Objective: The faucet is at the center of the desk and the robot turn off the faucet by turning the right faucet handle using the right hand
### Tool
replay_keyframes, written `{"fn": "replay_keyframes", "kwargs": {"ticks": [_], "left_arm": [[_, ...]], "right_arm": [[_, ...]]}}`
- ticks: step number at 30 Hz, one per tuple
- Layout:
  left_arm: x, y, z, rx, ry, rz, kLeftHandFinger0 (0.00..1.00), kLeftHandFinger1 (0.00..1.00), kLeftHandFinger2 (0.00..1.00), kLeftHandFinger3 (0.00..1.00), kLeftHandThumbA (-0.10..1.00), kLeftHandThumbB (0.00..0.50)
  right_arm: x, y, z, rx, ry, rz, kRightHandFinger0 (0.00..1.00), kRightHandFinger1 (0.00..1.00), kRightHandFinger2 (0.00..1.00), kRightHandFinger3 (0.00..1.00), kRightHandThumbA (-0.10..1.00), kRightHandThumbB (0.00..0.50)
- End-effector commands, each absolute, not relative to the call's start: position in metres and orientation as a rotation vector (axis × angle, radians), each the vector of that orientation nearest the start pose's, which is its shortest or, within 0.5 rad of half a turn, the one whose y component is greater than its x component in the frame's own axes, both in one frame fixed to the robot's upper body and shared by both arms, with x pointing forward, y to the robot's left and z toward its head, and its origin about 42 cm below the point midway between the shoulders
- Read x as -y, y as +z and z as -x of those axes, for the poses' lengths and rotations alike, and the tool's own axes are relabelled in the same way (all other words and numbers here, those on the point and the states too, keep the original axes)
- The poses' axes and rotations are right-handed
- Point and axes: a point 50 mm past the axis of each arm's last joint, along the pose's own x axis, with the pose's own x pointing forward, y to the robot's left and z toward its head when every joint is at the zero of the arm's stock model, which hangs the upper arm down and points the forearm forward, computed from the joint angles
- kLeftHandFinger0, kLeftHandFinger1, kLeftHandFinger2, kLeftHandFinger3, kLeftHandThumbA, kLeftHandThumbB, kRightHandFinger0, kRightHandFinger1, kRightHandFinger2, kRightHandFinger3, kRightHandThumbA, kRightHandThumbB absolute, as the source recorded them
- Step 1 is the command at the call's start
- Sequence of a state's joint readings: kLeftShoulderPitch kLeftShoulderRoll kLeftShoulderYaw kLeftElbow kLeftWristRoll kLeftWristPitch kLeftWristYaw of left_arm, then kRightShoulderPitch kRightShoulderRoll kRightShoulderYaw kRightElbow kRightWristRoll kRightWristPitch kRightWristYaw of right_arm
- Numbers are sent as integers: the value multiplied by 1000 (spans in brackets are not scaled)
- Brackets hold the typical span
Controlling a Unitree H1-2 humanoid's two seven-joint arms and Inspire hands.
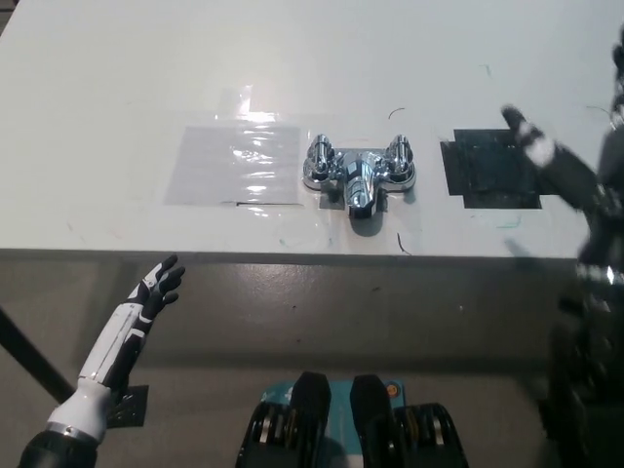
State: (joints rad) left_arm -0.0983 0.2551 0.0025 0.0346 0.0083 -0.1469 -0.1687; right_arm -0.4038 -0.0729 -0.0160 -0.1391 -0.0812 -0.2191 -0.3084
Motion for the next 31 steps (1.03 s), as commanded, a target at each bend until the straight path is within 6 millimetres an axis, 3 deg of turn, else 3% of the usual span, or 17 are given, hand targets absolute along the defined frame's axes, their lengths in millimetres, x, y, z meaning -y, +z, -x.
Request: {"fn": "replay_keyframes", "kwargs": {"ticks": [1,3,4,6,11,16,17,19,26,31], "left_arm": [[-282,153,-323,274,-213,-303,1000,1000,1000,1000,1000,402],[-283,153,-322,272,-212,-306,1000,1000,1000,1000,1000,401],[-283,152,-321,274,-217,-312,1000,1000,1000,1000,1000,393],[-283,152,-321,276,-218,-309,1000,1000,1000,1000,1000,406],[-283,151,-320,277,-218,-304,1000,1000,1000,1000,1000,400],[-284,148,-316,269,-207,-300,1000,1000,1000,1000,1000,401],[-283,147,-316,269,-209,-299,1000,1000,1000,1000,1000,402],[-282,147,-315,266,-207,-292,1000,1000,1000,1000,1000,406],[-283,147,-316,258,-203,-292,1000,1000,1000,1000,1000,429],[-283,145,-315,256,-206,-285,1000,1000,1000,1000,1000,421]], "right_arm": [[209,297,-249,1061,64,174,1000,1000,1000,1000,1000,354],[207,282,-246,1005,79,160,1000,1000,1000,1000,1000,351],[206,255,-247,935,88,141,1000,1000,1000,1000,1000,301],[207,231,-247,880,71,150,1000,1000,1000,1000,1000,260],[211,173,-255,660,22,147,1000,1000,1000,1000,1000,322],[216,132,-266,501,16,125,1000,1000,1000,1000,1000,244],[217,124,-269,470,18,124,1000,1000,1000,1000,1000,257],[218,112,-276,426,15,119,1000,1000,1000,1000,1000,311],[215,99,-288,375,30,129,1000,1000,1000,1000,1000,271],[215,97,-288,369,30,135,1000,1000,1000,1000,1000,283]]}}
